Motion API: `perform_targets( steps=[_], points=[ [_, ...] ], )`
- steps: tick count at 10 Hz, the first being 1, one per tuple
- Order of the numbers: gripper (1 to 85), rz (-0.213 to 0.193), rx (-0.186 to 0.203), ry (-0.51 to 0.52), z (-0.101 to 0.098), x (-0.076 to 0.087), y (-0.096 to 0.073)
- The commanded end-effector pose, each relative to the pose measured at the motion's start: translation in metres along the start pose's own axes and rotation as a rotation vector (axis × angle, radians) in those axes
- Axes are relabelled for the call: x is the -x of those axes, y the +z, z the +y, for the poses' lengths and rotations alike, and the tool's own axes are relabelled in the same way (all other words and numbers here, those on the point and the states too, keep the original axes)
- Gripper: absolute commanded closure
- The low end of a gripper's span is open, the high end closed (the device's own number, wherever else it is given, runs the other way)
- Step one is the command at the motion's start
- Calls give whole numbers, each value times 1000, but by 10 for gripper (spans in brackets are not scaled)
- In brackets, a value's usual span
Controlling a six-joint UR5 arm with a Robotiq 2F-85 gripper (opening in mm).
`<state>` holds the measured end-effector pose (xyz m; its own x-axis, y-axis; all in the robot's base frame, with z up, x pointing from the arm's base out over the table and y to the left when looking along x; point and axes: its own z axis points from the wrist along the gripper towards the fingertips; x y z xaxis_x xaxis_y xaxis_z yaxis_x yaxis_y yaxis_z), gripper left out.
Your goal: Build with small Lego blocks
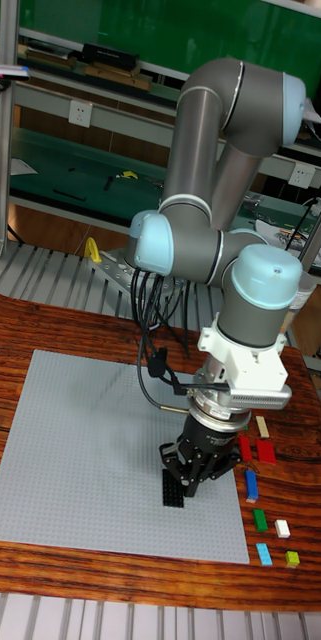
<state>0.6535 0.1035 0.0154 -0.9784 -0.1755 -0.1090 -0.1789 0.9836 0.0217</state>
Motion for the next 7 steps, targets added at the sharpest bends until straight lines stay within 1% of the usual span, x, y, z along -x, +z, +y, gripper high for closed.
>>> perform_targets(
  steps=[1,2,4,6,7],
  points=[
    [843,-10,29,-3,1,-14,-5],
    [843,-11,32,-11,1,-14,-5],
    [843,-4,11,-14,-4,-15,-4],
    [843,2,6,-18,-5,-17,-4],
    [843,-3,-1,-19,-7,-16,-4]
  ],
)
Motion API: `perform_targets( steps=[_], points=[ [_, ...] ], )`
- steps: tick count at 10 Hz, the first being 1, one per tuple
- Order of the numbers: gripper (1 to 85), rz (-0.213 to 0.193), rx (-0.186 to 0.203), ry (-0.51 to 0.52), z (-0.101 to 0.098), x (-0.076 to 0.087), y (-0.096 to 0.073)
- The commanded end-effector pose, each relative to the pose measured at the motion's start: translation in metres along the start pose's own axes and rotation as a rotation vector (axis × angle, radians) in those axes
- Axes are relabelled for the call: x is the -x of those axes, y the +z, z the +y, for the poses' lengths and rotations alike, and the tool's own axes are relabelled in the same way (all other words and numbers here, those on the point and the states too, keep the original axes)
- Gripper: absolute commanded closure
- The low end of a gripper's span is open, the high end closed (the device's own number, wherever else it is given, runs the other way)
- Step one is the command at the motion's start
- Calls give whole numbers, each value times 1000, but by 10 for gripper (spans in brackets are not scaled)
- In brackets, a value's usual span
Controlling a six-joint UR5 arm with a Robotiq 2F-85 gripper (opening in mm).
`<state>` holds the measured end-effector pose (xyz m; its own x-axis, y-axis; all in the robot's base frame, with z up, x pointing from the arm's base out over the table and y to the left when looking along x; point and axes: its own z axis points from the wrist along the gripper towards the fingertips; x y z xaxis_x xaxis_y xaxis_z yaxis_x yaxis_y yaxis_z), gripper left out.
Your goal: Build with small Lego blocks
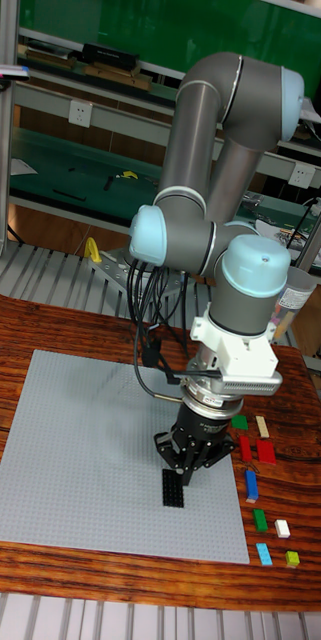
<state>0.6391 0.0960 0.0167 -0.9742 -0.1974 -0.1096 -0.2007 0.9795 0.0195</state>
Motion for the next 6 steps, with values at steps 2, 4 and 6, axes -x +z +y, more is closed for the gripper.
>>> perform_targets(
  steps=[2,4,6],
  points=[
    [843,-1,-2,-7,-6,-9,-3],
    [843,-8,7,-15,-11,-23,-2],
    [843,-21,3,-22,-13,-32,-4]
  ],
)
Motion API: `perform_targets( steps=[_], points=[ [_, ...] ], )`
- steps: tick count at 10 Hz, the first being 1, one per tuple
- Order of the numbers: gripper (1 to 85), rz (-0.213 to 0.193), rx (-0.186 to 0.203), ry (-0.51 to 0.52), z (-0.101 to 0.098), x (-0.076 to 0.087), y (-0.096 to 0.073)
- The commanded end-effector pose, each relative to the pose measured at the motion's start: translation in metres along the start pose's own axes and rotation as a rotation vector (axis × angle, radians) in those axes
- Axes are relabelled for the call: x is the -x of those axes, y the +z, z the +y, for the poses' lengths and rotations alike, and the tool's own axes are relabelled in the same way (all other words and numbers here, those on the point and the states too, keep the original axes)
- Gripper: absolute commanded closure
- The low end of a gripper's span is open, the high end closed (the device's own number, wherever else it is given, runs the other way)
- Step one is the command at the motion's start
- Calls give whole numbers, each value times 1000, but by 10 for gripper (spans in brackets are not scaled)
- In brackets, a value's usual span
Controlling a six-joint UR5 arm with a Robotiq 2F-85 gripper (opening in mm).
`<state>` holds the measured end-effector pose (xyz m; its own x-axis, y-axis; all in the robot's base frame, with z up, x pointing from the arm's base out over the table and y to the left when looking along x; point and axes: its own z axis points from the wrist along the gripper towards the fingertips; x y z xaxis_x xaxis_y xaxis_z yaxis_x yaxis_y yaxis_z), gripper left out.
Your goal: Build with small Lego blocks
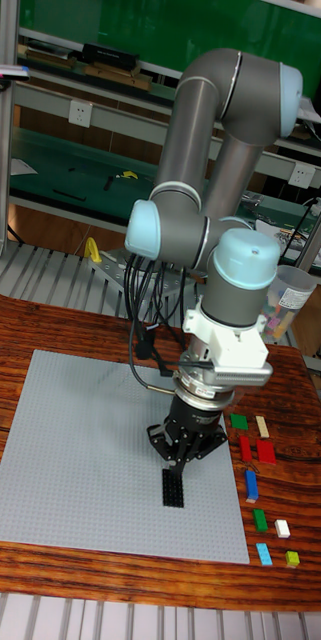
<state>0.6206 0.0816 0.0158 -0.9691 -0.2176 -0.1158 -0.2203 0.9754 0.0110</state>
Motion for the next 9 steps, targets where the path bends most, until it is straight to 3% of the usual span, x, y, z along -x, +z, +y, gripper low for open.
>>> perform_targets(
  steps=[1,5,9],
  points=[
    [843,-19,17,-3,0,-11,-2],
    [843,-5,-9,9,-7,-14,-2],
    [843,21,-25,6,-8,-31,12]
  ],
)
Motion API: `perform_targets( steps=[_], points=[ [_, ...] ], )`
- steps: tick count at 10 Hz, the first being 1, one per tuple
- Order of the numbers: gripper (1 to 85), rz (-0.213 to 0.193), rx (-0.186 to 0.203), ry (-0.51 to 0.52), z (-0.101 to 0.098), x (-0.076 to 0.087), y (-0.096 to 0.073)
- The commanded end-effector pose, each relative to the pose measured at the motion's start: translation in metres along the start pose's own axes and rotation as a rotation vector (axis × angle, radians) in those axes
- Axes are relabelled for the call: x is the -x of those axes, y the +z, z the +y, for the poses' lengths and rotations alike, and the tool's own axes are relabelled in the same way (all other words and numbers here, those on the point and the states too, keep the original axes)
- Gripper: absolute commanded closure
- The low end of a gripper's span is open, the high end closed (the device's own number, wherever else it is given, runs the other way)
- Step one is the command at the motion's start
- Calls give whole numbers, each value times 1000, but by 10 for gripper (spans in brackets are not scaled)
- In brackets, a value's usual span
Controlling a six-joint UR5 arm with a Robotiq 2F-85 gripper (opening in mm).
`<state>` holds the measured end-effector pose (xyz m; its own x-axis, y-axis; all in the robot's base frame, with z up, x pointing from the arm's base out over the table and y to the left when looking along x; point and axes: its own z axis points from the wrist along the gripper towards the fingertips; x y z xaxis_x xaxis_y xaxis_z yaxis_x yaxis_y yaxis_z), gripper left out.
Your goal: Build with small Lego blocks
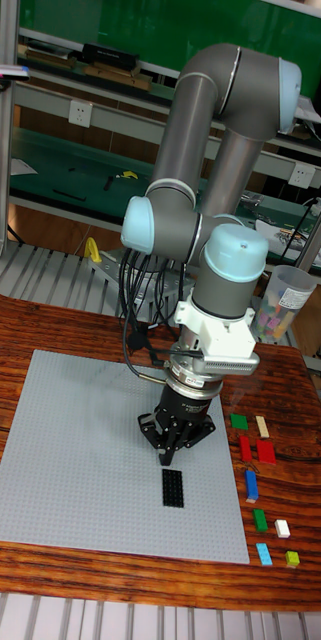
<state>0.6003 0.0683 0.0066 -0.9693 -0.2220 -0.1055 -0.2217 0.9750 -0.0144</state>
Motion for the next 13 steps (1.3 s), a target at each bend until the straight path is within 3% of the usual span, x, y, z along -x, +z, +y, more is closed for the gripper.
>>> perform_targets(
  steps=[1,4,6,9,13],
  points=[
    [843,19,-3,9,1,-13,7],
    [843,19,-2,5,1,-12,7],
    [843,46,4,10,1,-13,-7],
    [843,36,4,16,6,-10,-13],
    [843,34,3,1,4,-6,-7]
  ],
)
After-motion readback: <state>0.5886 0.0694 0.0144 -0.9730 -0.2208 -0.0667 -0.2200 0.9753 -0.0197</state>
